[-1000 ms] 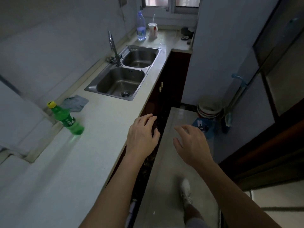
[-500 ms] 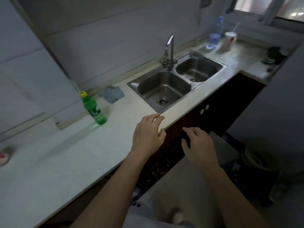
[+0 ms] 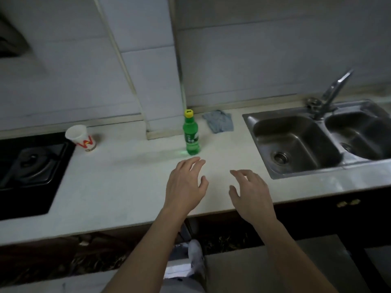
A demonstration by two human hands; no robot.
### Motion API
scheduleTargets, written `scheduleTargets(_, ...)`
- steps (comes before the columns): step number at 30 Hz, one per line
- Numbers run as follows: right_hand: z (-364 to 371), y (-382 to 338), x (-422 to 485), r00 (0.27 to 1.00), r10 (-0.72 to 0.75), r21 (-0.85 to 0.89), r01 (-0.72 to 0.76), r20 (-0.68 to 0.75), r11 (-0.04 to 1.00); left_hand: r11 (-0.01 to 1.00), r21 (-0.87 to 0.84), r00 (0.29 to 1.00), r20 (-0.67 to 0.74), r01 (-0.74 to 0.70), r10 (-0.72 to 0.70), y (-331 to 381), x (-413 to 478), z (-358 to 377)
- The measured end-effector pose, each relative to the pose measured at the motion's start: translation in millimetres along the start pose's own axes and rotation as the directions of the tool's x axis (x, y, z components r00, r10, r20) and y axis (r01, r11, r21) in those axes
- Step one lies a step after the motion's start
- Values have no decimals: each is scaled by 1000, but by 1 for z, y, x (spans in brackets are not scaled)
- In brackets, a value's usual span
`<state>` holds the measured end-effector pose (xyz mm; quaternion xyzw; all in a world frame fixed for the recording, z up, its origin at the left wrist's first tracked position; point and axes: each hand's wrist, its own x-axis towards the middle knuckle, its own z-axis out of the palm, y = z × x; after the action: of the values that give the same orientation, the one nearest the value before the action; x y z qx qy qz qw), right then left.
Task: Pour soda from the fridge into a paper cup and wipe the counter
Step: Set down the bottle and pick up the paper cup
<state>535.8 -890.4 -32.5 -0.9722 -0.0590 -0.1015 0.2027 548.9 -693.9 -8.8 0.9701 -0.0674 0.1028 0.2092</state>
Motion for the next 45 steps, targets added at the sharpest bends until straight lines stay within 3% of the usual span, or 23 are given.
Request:
scheduleTargets(12,49,-34,129,988,-130,-25,132,79,991,982,-20,982,20,189,-188,-90,95,-2)
scheduleTargets(20,72,-32,157,972,-176,-4,178,159,984,969,-4,968,46,248,-247,-100,115,7)
scheduleTargets(30,100,-51,163,918,-323,122,302,229,946,924,6,923,-45,382,-381,-110,104,2)
scheduleTargets(37,128,-96,176,850,-448,193,407,278,893,857,-28,844,-159,515,-512,-149,74,-20)
scheduleTargets(45,189,-186,206,778,-544,261,479,315,838,691,-239,656,-218,682,-723,-245,49,-55)
